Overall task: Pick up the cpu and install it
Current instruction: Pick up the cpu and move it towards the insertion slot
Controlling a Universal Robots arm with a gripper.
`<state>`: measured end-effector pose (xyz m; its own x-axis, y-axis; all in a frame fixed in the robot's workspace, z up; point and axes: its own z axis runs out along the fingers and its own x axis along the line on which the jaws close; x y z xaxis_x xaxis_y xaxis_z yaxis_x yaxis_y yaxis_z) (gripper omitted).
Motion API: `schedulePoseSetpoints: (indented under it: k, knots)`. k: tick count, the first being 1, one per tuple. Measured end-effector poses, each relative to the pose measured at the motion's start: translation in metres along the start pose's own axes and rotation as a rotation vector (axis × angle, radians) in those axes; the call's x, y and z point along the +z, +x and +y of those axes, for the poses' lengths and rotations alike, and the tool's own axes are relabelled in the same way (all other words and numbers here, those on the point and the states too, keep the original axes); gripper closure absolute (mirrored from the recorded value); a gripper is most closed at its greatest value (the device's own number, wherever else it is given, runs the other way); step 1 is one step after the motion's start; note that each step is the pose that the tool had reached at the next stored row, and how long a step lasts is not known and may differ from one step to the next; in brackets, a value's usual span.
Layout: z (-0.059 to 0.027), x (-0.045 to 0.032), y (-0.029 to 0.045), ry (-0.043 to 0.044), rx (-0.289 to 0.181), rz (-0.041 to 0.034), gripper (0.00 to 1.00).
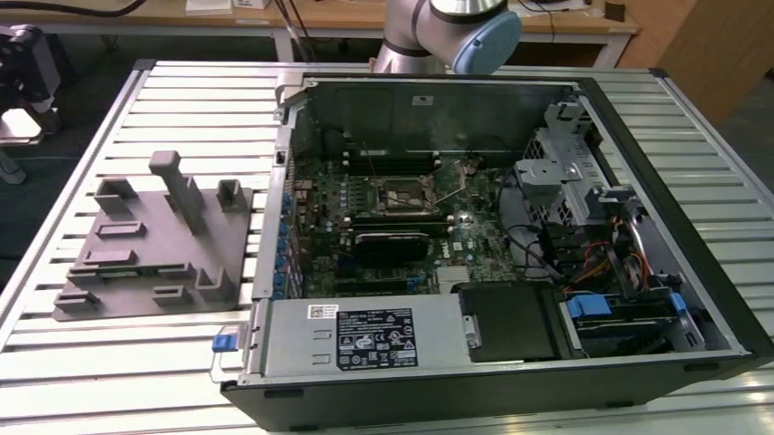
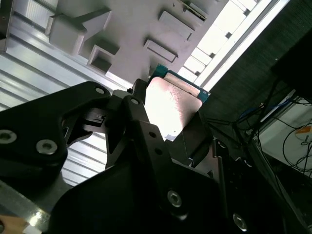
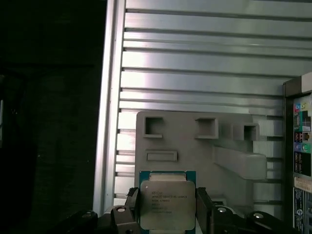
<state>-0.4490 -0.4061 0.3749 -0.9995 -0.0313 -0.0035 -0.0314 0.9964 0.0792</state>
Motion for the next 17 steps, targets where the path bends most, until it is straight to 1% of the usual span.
schedulePoseSetpoints:
  k: [2,6,11,17]
  knots:
    - [0.0002,-0.0031,-0.0001,-0.0005,0.0,0.0,0.46]
    - [0.0003,-0.005,-0.0036,-0.0029,0.0,-0.0001,0.46]
    - [0.0001,-0.0058,-0.0108,-0.0075,0.0,-0.0002,0.46]
    - [-0.0002,-0.006,-0.0212,-0.0138,0.0,-0.0004,0.46]
